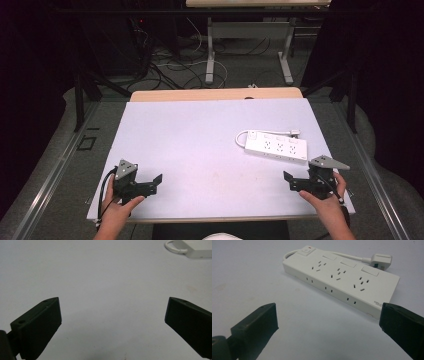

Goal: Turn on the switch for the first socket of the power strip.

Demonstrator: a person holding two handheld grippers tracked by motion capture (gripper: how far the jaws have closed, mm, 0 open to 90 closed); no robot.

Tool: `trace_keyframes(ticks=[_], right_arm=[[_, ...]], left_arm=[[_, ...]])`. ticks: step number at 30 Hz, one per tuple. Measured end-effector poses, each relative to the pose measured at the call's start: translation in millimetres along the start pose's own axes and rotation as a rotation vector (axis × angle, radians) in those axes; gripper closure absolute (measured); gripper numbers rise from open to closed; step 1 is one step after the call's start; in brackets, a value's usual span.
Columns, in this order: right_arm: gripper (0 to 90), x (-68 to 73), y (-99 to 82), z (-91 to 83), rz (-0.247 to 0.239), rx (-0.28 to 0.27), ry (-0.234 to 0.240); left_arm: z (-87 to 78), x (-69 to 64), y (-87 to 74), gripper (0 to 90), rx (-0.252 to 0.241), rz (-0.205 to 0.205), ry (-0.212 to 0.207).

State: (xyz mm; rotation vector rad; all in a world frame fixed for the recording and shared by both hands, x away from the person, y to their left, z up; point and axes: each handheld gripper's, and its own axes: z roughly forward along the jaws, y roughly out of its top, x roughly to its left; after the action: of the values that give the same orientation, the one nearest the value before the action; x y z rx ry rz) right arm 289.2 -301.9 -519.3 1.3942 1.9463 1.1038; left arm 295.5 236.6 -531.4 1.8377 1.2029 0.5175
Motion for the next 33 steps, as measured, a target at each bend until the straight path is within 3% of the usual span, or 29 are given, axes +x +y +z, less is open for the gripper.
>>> trace_keyframes(ticks=[9,17,23,33], right_arm=[[1.7,-0.2,0.4,2.3,0.011,-0.005,0.017],[1.8,0.4,0.9,8.6,-0.007,0.005,0.021],[3.4,3.0,5.8,11.4,-0.005,0.033,0.033],[5.4,16.0,15.4,19.8,-0.072,0.096,0.058]], left_arm=[[-1.6,-2.9,0.5,0.7,0.014,0.001,-0.017],[-3.9,-7.3,0.7,0.8,0.027,-0.007,-0.037],[-2.7,-9.1,-0.1,1.9,0.021,-0.013,-0.034],[-2.9,-9.6,-0.4,2.1,0.021,-0.018,-0.038]])
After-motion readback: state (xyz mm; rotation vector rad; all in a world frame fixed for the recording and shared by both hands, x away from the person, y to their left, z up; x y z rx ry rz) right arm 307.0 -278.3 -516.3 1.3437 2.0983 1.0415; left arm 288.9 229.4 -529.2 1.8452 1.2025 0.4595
